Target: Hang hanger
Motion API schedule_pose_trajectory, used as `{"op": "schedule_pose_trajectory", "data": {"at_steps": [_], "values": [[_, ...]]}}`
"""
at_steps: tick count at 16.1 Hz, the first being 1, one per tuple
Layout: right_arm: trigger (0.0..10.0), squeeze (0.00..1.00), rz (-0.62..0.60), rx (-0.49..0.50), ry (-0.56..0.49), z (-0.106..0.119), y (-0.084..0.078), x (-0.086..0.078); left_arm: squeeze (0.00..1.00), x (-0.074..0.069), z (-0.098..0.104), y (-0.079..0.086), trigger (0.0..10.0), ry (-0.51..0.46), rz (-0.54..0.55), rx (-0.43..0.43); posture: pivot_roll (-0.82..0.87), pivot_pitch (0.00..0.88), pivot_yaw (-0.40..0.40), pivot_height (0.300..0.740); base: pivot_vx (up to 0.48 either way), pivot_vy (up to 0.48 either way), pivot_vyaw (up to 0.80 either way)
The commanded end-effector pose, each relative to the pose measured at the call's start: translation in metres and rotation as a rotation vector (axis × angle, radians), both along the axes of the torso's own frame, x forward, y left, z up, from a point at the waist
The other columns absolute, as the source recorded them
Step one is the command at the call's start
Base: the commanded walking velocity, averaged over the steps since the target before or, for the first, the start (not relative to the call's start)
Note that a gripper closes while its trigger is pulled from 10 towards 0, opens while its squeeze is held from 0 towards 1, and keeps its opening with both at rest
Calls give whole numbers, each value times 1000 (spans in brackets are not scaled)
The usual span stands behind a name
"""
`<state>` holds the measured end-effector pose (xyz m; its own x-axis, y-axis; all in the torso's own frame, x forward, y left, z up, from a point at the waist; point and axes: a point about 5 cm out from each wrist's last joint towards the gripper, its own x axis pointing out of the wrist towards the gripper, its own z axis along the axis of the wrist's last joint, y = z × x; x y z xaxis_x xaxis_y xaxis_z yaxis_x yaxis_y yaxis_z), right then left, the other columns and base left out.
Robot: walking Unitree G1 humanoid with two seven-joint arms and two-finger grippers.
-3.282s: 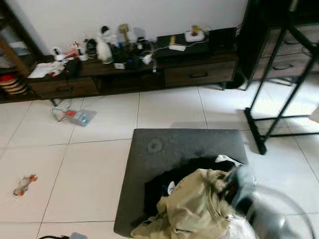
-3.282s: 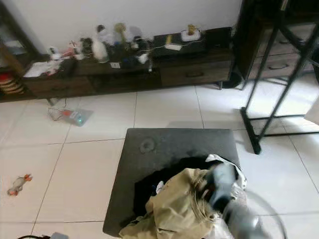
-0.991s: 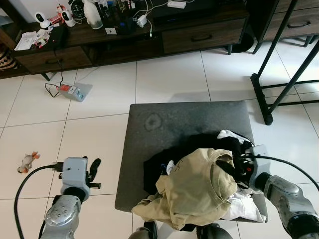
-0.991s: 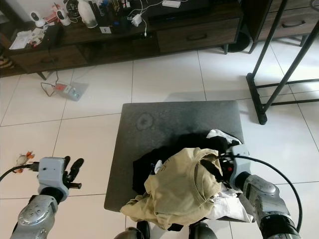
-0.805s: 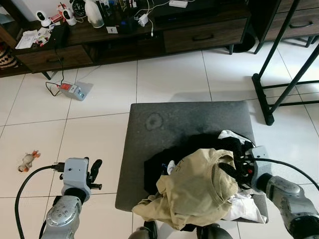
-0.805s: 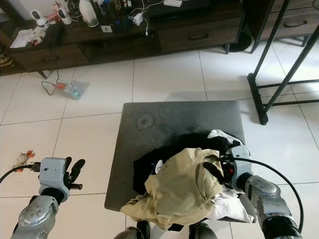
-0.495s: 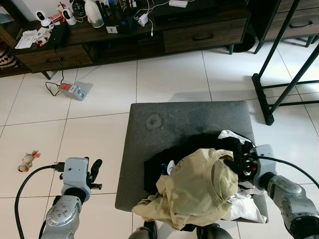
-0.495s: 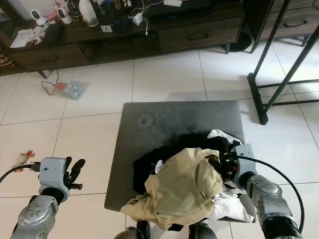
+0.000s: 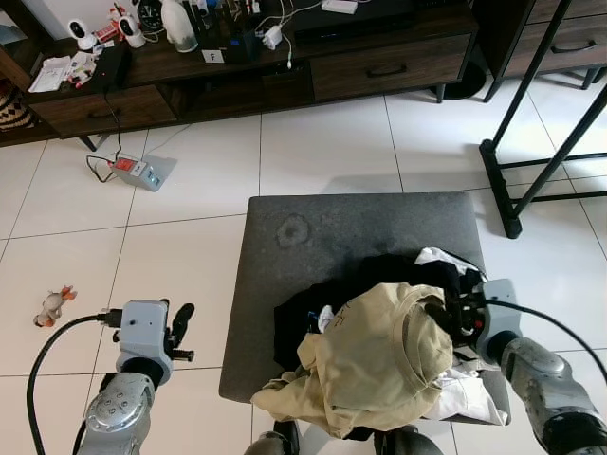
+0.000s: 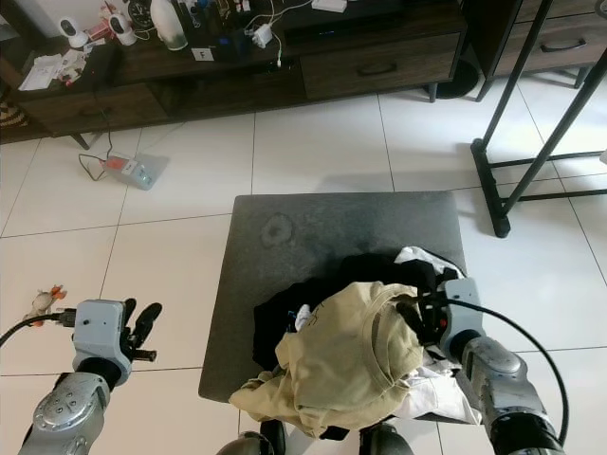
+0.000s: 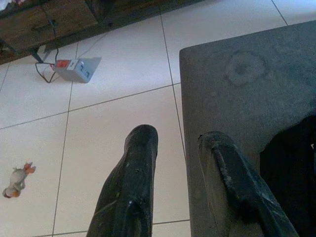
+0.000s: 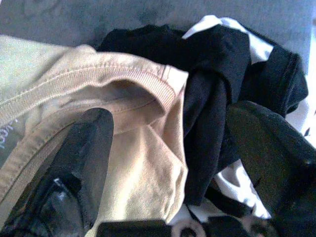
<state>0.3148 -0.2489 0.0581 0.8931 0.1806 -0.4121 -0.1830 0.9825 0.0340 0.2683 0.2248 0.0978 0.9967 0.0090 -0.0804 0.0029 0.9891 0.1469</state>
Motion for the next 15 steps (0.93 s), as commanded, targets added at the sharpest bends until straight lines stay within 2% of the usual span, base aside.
{"op": "schedule_pose_trajectory", "data": {"at_steps": [1,4,8,13,15], "values": [[10000,0,-3,9,46,-12,3,-7,0,-8,-7,8,10000,37,24,3,157,428,157,740,0,0,0],[10000,0,-46,-37,32,-11,-5,-7,0,-9,-6,7,10000,36,22,2,155,430,159,740,0,0,0],[10000,0,-72,-22,2,-9,-5,-4,0,-10,-6,5,10000,38,15,-1,158,432,162,740,0,0,0],[10000,0,-80,-28,14,-18,11,-1,0,-15,-2,8,10000,37,15,4,178,449,175,740,0,0,0],[10000,0,-98,-60,4,-18,12,2,0,-17,0,10,10000,33,19,7,188,456,179,740,0,0,0]]}}
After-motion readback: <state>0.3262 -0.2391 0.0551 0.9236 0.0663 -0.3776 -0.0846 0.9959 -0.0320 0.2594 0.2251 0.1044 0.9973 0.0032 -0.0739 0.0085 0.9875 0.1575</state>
